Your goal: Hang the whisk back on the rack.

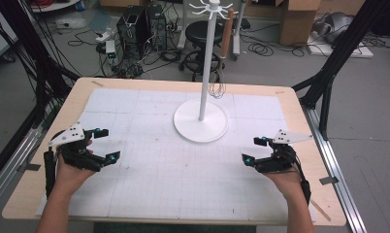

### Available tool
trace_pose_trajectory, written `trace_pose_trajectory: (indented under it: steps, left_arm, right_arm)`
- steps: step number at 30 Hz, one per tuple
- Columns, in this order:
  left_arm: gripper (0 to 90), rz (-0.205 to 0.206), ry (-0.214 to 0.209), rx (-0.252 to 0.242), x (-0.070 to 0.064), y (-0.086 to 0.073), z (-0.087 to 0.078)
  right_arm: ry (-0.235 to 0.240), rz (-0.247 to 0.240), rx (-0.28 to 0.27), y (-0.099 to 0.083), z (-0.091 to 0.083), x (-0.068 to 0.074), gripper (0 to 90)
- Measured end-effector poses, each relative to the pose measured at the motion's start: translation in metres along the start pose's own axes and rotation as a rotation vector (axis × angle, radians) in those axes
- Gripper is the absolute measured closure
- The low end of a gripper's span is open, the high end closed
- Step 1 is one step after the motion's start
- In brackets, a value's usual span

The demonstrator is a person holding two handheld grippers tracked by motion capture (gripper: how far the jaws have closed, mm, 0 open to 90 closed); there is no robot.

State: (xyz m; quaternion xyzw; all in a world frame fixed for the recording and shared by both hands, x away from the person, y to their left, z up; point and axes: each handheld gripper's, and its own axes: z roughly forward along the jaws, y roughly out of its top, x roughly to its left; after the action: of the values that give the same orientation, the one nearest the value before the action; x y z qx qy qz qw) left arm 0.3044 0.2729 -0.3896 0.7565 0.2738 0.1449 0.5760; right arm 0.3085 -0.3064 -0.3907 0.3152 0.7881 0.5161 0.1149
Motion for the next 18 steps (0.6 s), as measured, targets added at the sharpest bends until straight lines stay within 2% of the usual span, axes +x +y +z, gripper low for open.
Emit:
trace_pose_trajectory:
  steps: [7, 11, 18]
  left_arm:
    - [1.7, 0.002, -0.002, -0.004, -0.0007, 0.0007, 0.0005]
    - [1.7, -0.003, -0.008, -0.01, -0.0006, 0.0007, 0.0009]
    - [1.7, 0.001, -0.014, -0.013, -0.0023, 0.0014, 0.0017]
  right_arm:
    - [-0.003, -0.002, -0.008, 0.0001, -0.0007, -0.0023, 11.7]
    - [0.0, -0.005, 0.011, -0.0004, 0.0, 0.001, 11.7]
    - [0.005, -0.006, -0.005, 0.0005, -0.0018, 0.0032, 11.7]
